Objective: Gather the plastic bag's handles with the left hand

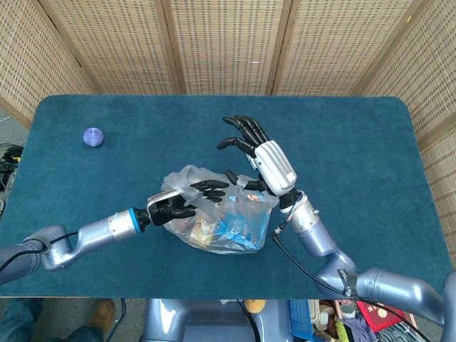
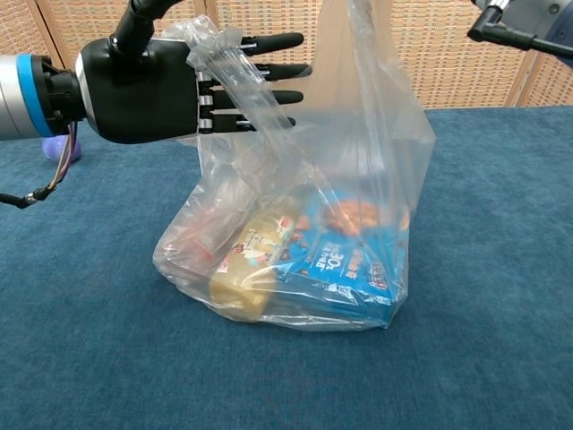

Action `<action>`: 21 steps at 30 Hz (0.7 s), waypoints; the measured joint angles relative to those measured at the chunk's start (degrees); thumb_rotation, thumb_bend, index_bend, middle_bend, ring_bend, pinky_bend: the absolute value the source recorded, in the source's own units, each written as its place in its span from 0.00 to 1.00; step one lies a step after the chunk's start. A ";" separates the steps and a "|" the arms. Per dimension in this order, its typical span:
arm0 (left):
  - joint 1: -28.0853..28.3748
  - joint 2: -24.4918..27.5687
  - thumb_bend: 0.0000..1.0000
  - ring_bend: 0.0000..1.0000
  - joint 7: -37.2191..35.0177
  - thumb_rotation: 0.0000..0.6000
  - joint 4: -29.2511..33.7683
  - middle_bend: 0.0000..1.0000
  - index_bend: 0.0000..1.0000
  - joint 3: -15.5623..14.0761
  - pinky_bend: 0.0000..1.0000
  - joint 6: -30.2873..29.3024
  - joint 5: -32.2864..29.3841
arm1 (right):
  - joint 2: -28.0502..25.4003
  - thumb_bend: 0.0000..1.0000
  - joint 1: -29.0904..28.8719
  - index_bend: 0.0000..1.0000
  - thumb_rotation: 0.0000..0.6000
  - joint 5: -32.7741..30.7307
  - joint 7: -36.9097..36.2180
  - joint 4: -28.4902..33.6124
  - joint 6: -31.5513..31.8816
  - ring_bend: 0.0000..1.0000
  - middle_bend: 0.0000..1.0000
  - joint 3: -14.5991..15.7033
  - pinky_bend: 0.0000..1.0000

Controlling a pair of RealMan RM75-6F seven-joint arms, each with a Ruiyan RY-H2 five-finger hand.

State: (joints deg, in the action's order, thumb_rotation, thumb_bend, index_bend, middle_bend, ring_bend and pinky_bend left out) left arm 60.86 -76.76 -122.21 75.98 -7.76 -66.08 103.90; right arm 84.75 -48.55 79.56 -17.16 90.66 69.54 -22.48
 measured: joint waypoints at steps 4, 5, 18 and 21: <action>1.16 -0.42 0.21 0.06 1.40 0.68 -0.06 0.06 0.19 0.36 0.00 1.07 -0.30 | -0.14 0.43 0.05 0.33 1.00 -0.04 0.13 0.43 0.02 0.00 0.11 -0.07 0.00; 1.63 -0.61 0.21 0.06 1.88 0.67 0.03 0.06 0.20 0.46 0.00 1.32 -0.29 | -0.19 0.43 0.05 0.33 1.00 -0.04 0.20 0.48 -0.02 0.00 0.11 -0.06 0.00; 1.36 -0.76 0.21 0.04 7.16 0.63 2.86 0.05 0.20 -0.22 0.00 -3.79 1.95 | -1.60 0.43 -0.57 0.33 1.00 -0.38 -0.09 1.05 -1.78 0.00 0.11 -0.57 0.00; 1.28 -0.26 0.21 0.04 8.25 0.64 3.55 0.05 0.20 -0.54 0.00 -4.70 2.45 | -1.89 0.43 -0.87 0.33 1.00 -0.44 -0.08 0.93 -1.98 0.00 0.11 -0.98 0.00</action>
State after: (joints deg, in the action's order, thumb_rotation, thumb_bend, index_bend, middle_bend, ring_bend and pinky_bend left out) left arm 62.14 -77.02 -113.96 79.53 -8.30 -70.78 106.35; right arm 82.86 -49.41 79.12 -17.24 91.59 67.57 -23.46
